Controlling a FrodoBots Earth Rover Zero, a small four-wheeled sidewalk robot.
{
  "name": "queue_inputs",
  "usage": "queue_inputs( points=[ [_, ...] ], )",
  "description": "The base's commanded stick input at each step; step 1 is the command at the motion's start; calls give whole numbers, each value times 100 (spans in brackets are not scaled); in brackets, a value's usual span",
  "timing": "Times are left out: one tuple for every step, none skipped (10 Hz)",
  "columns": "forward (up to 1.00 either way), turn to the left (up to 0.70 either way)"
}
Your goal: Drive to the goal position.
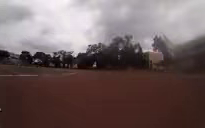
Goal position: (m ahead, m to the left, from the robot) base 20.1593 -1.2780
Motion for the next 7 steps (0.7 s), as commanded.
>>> queue_inputs(
  points=[
    [100,0],
    [100,0],
    [100,0],
    [100,0],
    [100,0],
    [100,0],
    [100,0]
  ],
)
